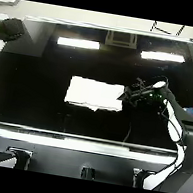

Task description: Fold the clothes and pants, and hang the long-sleeved shirts on hangers.

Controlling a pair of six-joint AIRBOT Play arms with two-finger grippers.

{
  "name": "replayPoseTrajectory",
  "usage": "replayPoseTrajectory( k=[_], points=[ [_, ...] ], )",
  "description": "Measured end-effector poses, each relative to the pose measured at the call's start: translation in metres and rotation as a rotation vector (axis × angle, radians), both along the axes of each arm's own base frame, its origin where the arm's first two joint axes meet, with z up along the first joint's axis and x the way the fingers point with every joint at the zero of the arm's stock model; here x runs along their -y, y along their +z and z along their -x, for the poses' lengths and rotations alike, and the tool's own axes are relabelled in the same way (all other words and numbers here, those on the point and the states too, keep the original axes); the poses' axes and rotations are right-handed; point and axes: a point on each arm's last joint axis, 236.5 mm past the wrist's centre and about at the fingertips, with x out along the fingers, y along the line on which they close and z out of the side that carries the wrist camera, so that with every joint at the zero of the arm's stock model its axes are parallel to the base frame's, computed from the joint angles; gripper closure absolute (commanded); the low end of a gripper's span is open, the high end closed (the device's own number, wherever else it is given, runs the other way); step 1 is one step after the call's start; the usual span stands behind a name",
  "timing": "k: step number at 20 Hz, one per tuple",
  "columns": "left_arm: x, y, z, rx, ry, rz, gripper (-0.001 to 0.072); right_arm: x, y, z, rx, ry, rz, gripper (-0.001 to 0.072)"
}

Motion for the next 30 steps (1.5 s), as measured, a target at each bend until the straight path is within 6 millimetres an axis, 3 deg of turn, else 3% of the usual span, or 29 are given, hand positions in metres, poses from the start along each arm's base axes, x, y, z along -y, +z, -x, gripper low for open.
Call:
replayPoseTrajectory(
  k=[3,5,8,11,16,20,25,27,30],
  points=[
    [0.002,0.000,0.000,0.000,-0.004,0.000,0.0680,0.022,0.041,-0.028,0.127,-0.039,-0.038,0.0673],
    [0.002,0.000,0.000,0.000,-0.004,0.000,0.0680,0.056,0.079,-0.051,0.220,-0.103,-0.037,0.0672],
    [0.002,-0.001,0.000,-0.001,-0.005,0.000,0.0680,0.128,0.136,-0.071,0.325,-0.236,0.009,0.0672],
    [0.002,-0.001,0.000,-0.001,-0.005,0.000,0.0680,0.214,0.183,-0.068,0.391,-0.396,0.106,0.0672],
    [0.002,-0.001,-0.001,0.000,-0.005,0.000,0.0680,0.355,0.234,-0.025,0.426,-0.708,0.286,0.0672],
    [0.006,0.000,0.000,0.000,-0.013,-0.001,0.0680,0.444,0.262,0.022,0.443,-0.963,0.377,0.0672],
    [0.017,0.000,0.001,0.002,-0.038,0.000,0.0680,0.504,0.299,0.076,0.485,-1.187,0.407,0.0672],
    [0.020,0.000,0.001,0.002,-0.045,0.000,0.0680,0.516,0.312,0.097,0.491,-1.260,0.400,0.0672],
    [0.022,0.001,0.001,0.007,-0.054,-0.007,0.0680,0.518,0.327,0.123,0.486,-1.311,0.367,0.0672]
  ],
)
